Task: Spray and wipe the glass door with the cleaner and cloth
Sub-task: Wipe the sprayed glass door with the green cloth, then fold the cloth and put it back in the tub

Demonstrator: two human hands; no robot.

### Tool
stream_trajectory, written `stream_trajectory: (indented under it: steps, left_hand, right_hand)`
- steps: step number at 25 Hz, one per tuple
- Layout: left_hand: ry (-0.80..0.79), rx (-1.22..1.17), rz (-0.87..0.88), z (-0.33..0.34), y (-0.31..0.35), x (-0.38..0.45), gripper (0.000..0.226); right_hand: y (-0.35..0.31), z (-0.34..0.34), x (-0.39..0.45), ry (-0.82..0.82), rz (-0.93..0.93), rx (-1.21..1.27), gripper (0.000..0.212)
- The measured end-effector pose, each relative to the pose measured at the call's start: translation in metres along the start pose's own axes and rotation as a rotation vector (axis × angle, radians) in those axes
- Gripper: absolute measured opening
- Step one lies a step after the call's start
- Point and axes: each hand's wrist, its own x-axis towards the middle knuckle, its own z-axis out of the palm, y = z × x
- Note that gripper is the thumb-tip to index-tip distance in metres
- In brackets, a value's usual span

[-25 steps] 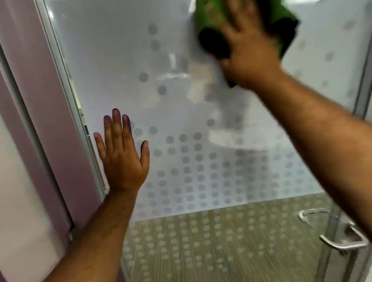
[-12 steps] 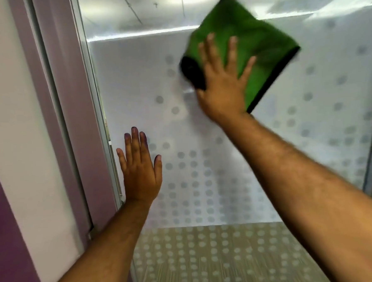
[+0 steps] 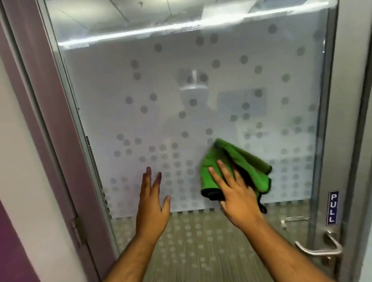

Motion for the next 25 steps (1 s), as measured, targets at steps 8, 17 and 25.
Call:
stream_trajectory:
  steps: [8, 17, 25]
  left_hand:
    - [-0.231, -0.244, -0.224, -0.013, 0.039, -0.02, 0.073]
    - [-0.442, -1.285, -0.763, -0.051, 0.071, -0.131, 0.047]
    - [-0.478, -1.209, -0.767, -0.085, 0.067, -0.214, 0.029]
  right_hand:
    - [-0.072, -0.034, -0.004, -0.149, 0.193, 0.965, 0.062]
    - [-0.09, -0.106, -0.09, -0.394, 0.621, 1.764, 0.045]
    - [-0.112, -0.138, -0.239, -0.526, 0.795, 1.361, 0.042]
